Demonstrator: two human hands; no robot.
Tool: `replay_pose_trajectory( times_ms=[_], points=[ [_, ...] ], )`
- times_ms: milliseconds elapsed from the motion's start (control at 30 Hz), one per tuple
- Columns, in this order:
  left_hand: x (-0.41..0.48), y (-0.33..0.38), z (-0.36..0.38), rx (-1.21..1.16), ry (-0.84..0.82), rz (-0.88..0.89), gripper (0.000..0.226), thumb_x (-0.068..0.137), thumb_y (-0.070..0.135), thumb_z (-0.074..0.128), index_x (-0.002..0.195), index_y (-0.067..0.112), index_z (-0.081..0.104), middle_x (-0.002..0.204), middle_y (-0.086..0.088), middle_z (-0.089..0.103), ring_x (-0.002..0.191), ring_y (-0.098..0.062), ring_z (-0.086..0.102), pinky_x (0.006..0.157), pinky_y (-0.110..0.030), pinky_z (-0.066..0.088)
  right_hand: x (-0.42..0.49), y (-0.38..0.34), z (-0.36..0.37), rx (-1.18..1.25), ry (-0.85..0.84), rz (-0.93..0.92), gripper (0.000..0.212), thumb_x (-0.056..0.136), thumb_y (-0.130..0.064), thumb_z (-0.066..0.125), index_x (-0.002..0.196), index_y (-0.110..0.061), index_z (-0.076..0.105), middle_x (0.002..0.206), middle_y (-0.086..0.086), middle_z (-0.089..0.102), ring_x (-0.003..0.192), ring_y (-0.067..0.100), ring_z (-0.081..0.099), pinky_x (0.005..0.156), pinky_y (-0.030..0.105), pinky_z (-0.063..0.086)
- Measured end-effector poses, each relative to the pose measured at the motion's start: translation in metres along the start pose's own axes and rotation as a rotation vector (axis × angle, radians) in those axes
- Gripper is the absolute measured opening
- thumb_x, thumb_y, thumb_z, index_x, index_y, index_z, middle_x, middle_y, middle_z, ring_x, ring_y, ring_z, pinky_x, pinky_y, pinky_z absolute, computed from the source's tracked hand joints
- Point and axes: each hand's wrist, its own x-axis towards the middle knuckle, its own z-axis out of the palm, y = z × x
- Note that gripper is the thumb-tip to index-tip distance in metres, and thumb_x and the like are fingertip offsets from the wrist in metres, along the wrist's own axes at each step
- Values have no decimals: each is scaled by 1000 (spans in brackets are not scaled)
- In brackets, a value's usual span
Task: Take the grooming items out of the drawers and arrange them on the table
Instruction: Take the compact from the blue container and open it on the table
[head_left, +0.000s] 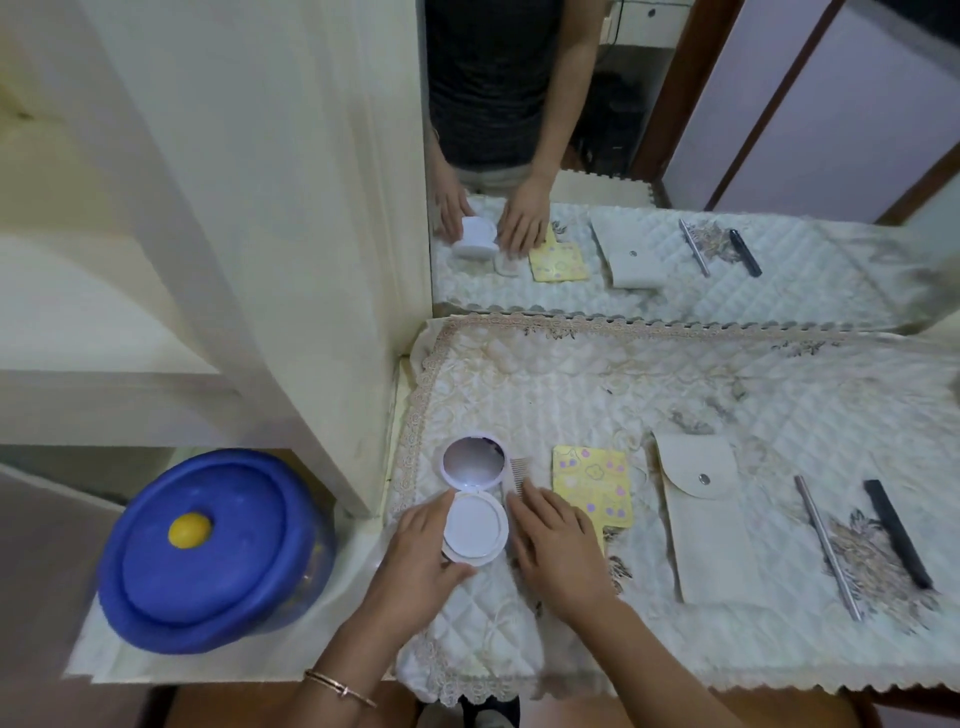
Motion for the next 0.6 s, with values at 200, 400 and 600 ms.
replay_pose_trajectory(
  times_ms=[200,400,600],
  points=[
    [4,3,4,22,-3,64,74,78,28,69,139,16,28,143,1,36,132,-16,27,101,-15,18,-21,-1,-3,-95,55,152,62,94,-47,10,106,-26,67,108,-9,71,102,20,63,88,32,31],
    [10,14,18,25,-8,66,74,74,27,73,135,11,36,137,-2,42,126,-21,36,107,-22,24,-25,7,-4,-119,82,251,47,77,-48,37,101,-25,71,103,-11,73,95,17,68,86,30,34],
    [16,26,25,86,-39,132,73,78,30,67,138,11,29,143,-3,34,130,-21,29,105,-19,20,-31,16,-7,-56,155,260,58,92,-49,19,100,-24,71,103,-8,73,96,18,69,75,31,56]
  ],
)
